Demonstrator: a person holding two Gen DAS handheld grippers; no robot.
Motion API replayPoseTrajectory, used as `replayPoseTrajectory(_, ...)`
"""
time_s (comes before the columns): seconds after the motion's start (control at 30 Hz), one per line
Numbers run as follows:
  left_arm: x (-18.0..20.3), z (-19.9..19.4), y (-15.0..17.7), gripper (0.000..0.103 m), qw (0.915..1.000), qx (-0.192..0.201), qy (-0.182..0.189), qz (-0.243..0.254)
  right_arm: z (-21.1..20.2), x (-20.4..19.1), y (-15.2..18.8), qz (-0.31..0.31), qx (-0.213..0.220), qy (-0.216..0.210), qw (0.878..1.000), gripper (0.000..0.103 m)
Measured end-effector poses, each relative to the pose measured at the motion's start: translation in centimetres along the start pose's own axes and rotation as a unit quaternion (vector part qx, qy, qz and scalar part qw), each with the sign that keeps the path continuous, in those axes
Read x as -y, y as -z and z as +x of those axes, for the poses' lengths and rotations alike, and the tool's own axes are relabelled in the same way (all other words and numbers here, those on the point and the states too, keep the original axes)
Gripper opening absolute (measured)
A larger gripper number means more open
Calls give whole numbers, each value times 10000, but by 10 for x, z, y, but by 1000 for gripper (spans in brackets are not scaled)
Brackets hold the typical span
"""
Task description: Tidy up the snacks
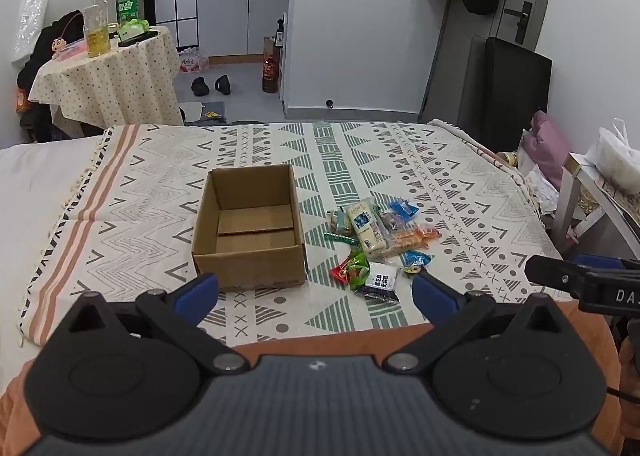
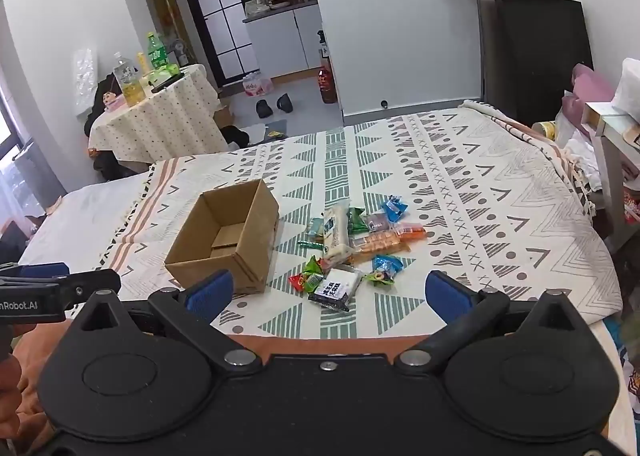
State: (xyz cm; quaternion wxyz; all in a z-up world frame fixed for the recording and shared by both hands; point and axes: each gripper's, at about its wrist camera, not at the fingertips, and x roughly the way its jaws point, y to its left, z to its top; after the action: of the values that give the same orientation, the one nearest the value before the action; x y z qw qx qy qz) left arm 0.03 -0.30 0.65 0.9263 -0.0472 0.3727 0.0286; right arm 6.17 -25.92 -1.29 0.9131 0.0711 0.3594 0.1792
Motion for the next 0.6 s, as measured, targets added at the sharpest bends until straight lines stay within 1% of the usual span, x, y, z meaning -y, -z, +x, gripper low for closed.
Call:
replayPoseTrajectory(0.2,1,-4,-5,103,10000,76,10,-24,-1,-9,-2,-146,55,-30,9999,103)
replayPoseTrajectory(0.6,2,-6,-7,103,10000,46,55,-29,-2,-12,-4,-287,59,68,9995,103)
